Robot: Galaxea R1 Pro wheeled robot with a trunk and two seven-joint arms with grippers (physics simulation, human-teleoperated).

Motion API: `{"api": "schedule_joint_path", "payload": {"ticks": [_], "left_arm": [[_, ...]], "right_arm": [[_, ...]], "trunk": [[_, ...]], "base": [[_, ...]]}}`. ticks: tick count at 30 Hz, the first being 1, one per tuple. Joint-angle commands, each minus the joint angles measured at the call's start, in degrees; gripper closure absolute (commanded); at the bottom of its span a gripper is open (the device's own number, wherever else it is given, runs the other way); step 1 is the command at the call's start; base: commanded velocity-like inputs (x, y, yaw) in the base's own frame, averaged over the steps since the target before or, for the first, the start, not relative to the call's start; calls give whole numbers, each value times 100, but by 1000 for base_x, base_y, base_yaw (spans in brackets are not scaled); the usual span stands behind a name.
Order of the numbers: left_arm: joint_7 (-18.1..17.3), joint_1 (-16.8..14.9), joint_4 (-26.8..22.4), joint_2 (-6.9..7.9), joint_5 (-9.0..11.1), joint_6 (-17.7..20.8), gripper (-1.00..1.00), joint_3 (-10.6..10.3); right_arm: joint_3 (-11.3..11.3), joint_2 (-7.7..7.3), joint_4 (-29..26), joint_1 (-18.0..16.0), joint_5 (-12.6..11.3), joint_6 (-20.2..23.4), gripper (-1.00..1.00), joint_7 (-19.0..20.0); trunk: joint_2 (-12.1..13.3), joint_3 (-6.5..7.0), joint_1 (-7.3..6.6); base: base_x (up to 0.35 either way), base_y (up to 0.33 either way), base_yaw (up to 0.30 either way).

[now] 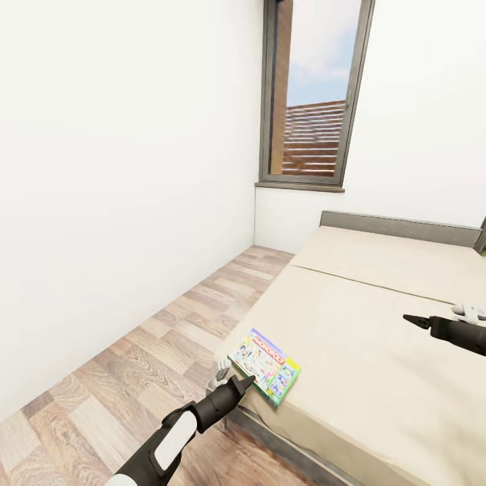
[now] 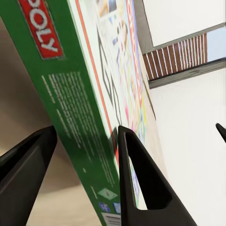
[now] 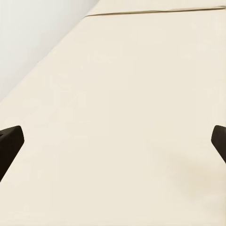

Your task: Put all the toys in the child's room - the three board games (two on the bed and one on the table), the two jigsaw puzzles on the table, and the tennis ball on the table - inside the toy box on the table in the child's room.

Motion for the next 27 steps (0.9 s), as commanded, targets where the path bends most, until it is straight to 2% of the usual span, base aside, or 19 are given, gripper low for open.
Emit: {"api": "schedule_joint_path", "payload": {"ticks": [1, 6, 17, 20, 21, 25, 26, 27], "left_arm": [[-15, -1, -7, 1, 60, 47, 100, -6], [-87, 4, -53, 3, 63, 47, 100, -13], [-290, 110, -703, 94, 64, 146, 100, -25], [-312, 163, -973, 126, 61, 255, 100, -42], [-312, 163, -973, 126, 61, 255, 100, -42], [-324, 280, -1327, 159, 61, 422, 100, -30], [-324, 280, -1327, 159, 61, 422, 100, -30], [-326, 323, -1407, 171, 62, 458, 100, -25]], "right_arm": [[-8, 1, -4, -5, 8, 37, -100, 27], [-8, 1, -4, -4, 8, 38, -100, 27], [14, 22, -5, -3, 1, 38, -100, 27], [201, 79, -7, -3, 2, 63, -100, 27], [201, 79, -7, -3, 2, 63, -100, 27], [667, 147, -9, -11, 1, 149, -100, 20], [667, 147, -9, -11, 1, 149, -100, 20], [782, 162, -9, -13, 1, 165, -100, 16]], "trunk": [[-3, -6, -1], [-3, -6, -1], [-3, -6, -1], [-3, -6, -1], [-3, -6, -1], [-3, -6, -1], [-3, -6, -1], [-3, -6, -1]], "base": [[0, 0, 0], [0, 0, 0], [0, 0, 0], [0, 0, 0], [0, 0, 0], [0, 0, 0], [0, 0, 0], [0, 0, 0]]}}
